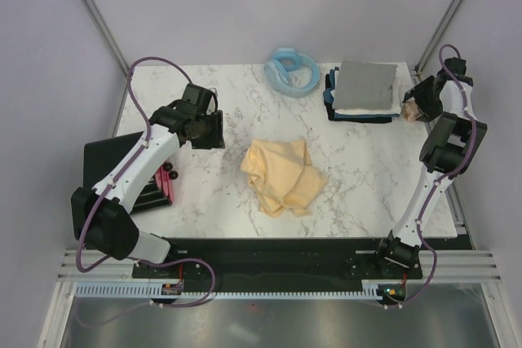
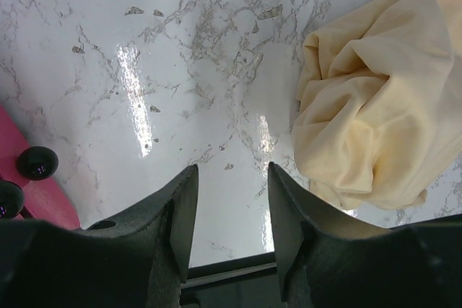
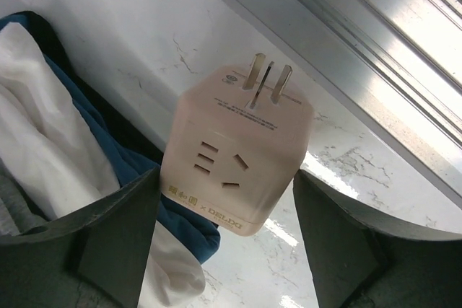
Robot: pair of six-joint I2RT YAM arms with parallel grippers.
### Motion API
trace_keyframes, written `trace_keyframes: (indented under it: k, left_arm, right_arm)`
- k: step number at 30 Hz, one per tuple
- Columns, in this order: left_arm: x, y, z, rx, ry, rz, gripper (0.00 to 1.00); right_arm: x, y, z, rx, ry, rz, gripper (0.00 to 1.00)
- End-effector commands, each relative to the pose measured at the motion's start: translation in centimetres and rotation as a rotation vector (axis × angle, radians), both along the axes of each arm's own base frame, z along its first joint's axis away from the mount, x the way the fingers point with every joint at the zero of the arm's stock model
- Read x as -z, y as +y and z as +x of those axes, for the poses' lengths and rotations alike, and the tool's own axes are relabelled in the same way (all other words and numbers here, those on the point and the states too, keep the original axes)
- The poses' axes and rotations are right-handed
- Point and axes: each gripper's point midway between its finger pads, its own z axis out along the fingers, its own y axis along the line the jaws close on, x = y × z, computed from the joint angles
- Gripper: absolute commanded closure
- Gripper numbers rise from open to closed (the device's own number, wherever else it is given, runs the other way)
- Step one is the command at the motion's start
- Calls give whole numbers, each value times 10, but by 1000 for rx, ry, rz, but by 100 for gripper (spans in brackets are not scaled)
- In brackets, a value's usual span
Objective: Fold and stack the t-shirts
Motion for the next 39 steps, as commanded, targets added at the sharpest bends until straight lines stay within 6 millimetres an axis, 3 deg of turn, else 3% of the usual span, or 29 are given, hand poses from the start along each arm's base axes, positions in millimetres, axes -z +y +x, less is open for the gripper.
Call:
trace_keyframes:
  k: [1,8,17,20,21,24,33,39]
  left_arm:
    - [-11,0,-4,-21,-28,-38,50]
    - [-11,1,-6,-18,-27,-36,50]
    - [-9,2,-8,-13,-19,-28,50]
    - [-8,3,-8,-11,-15,-25,50]
    - [-8,3,-8,-12,-15,-25,50]
    - [-8,2,-7,-12,-13,-25,50]
    - [-7,0,-1,-16,-10,-26,50]
    - [-10,-7,2,1,-7,-49,51]
  right_arm:
    - [-9,-3,3,-2,-12,0,17]
    - [4,-3,-4,8,32,5,18]
    - [18,1,-8,13,66,29,31]
    - [22,1,-11,7,77,29,56]
    - [23,2,-12,7,81,29,74]
    - [23,2,-17,5,92,20,94]
    - [24,13,-38,-33,114,32,100]
    - [5,10,-46,-58,83,-36,100]
